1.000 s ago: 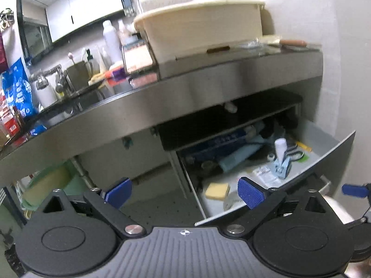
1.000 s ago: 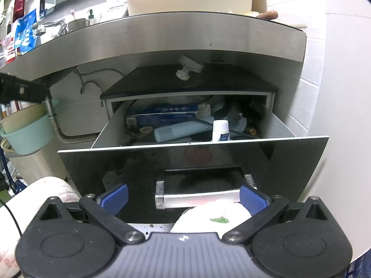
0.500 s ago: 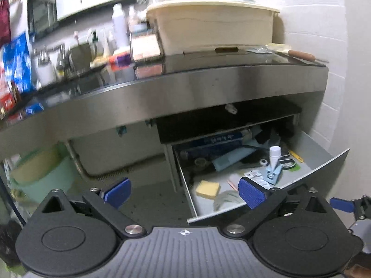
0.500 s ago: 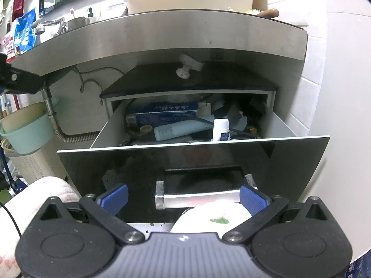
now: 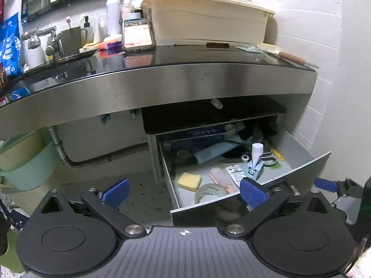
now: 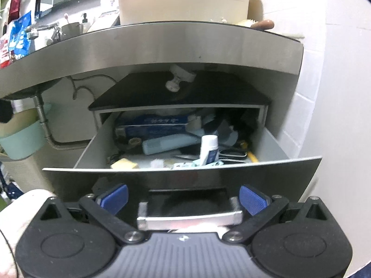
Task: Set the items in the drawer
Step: 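Move the right gripper to the drawer's white handle and close on it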
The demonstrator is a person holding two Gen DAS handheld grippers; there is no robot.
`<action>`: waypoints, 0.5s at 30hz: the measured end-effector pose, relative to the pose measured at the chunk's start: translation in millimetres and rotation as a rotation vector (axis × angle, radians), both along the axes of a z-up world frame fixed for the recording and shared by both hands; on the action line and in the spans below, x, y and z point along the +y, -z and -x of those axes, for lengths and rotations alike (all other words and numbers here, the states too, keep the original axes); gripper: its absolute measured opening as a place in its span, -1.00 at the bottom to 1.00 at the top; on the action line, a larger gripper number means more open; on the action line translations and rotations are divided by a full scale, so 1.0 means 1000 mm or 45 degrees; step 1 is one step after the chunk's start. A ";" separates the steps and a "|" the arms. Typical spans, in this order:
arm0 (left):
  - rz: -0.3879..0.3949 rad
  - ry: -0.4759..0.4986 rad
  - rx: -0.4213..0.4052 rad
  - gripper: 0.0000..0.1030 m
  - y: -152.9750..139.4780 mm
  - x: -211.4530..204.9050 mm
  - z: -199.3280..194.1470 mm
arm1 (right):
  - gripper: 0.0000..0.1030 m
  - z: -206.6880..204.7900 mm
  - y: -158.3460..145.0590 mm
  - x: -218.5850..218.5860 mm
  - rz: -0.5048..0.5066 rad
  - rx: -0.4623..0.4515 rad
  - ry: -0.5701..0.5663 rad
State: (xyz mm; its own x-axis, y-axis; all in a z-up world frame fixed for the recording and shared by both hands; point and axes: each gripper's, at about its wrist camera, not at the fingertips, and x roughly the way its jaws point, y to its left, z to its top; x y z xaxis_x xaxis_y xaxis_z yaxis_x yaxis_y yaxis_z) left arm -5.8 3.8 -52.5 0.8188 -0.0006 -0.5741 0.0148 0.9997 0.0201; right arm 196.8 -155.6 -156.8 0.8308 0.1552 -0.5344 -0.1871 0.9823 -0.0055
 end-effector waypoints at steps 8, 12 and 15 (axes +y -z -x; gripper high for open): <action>-0.121 -0.071 -0.028 0.98 0.007 -0.007 0.005 | 0.99 -0.020 0.012 0.007 0.050 0.002 -0.026; -0.095 -0.041 -0.010 0.98 0.010 -0.005 0.004 | 0.81 -0.032 0.020 0.011 0.070 0.056 -0.057; -0.003 -0.032 0.045 0.99 0.016 0.000 0.002 | 0.75 -0.041 0.025 0.011 0.091 0.087 -0.050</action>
State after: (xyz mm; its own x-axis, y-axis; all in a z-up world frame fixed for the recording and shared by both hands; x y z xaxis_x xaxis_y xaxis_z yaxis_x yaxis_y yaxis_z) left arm -7.4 3.5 -68.2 0.7978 0.0210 -0.6025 -0.0095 0.9997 0.0222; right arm 238.2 -144.2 -181.4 0.7860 0.1466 -0.6005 -0.2279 0.9718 -0.0611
